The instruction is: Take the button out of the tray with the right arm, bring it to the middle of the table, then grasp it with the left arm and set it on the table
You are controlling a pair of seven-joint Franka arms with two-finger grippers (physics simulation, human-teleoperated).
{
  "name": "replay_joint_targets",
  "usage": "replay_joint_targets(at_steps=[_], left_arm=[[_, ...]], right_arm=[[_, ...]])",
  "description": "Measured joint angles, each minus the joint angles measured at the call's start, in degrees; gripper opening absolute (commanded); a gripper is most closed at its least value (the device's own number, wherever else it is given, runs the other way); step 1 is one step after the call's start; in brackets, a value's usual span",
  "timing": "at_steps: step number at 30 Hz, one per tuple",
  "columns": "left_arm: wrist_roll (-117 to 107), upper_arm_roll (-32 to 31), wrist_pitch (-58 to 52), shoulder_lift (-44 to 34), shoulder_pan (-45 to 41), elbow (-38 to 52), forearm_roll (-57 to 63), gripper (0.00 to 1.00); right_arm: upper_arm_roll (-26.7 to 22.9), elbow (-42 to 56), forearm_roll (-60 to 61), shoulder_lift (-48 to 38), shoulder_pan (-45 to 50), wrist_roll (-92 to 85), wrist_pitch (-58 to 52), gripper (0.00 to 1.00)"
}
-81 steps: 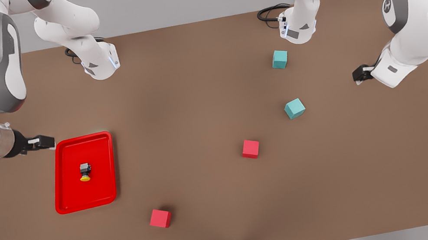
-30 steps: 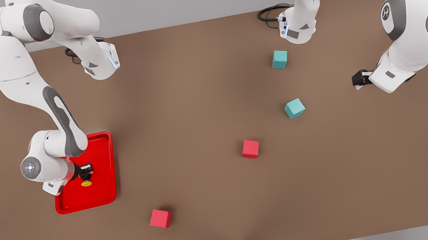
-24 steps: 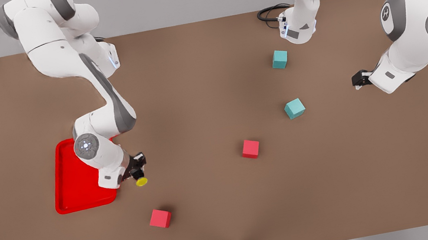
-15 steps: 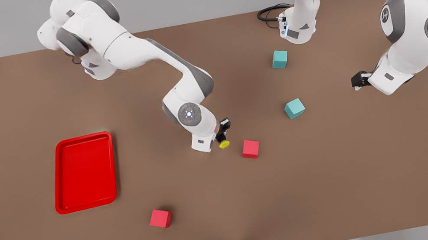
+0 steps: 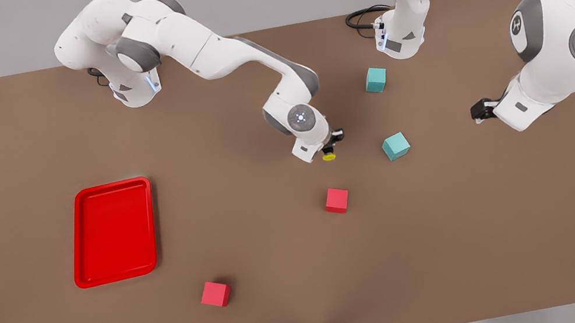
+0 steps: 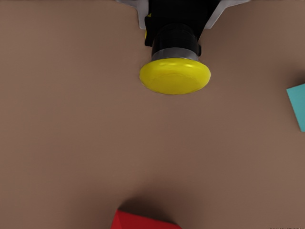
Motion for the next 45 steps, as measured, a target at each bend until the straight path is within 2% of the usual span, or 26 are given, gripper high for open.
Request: replay_joint_targets(at_steps=[6,12,15,16,17,21,23,26,28,30,34,38,45], left_arm=[[0.03,0.15,0.15,0.22,0.16,0.03,-0.22,1.0],[0.08,0.18,0.29,0.35,0.3,0.04,-0.26,1.0],[0.09,0.19,0.32,0.4,0.28,0.02,-0.27,1.0],[0.1,0.18,0.33,0.42,0.29,0.01,-0.27,1.0],[0.1,0.18,0.34,0.43,0.29,0.0,-0.27,1.0],[0.12,0.21,0.36,0.5,0.29,0.03,-0.27,1.0],[0.12,0.21,0.36,0.52,0.33,0.03,-0.27,1.0],[-0.62,0.19,-0.26,1.7,-1.13,0.0,-1.38,1.0],[-4.34,0.19,-0.08,6.58,-11.99,0.02,-5.43,1.0],[-9.04,0.03,3.22,12.85,-22.68,-0.17,-10.74,1.0],[-18.03,0.11,17.81,17.45,-30.32,-9.86,-16.37,1.0],[-25.12,0.22,32.82,13.05,-32.27,-22.86,-15.15,1.0],[-29.7,0.28,44.89,10.9,-35.49,-31.48,-11.34,1.0]], right_arm=[[0.2,-0.03,0.09,2.9,1.5,2.62,6.5,0.33],[0.08,0.0,-1.34,2.64,3.64,-0.79,6.55,0.33],[0.06,-0.06,-2.21,2.76,3.83,-2.63,6.1,0.42],[0.05,-0.07,-2.6,2.83,3.89,-3.03,5.94,0.8],[0.02,-0.07,-2.91,2.87,4.1,-3.4,5.8,1.0],[-0.02,-0.21,-4.5,2.55,4.38,-4.94,5.43,1.0],[0.06,-1.0,-4.65,-4.06,1.5,-5.52,2.2,1.0],[-0.12,0.22,-5.47,-18.31,-14.67,-6.65,-12.07,1.0],[-0.2,6.08,-7.88,-21.04,-28.31,-7.49,-24.2,1.0],[-0.07,10.52,-10.66,-24.02,-37.34,-8.55,-33.93,1.0],[0.16,13.14,-18.65,-28.24,-54.21,-17.9,-47.14,1.0],[0.22,13.33,-20.7,-28.32,-56.05,-26.79,-53.97,1.0],[0.02,13.32,-22.52,-28.17,-56.63,-38.16,-58.94,1.0]])
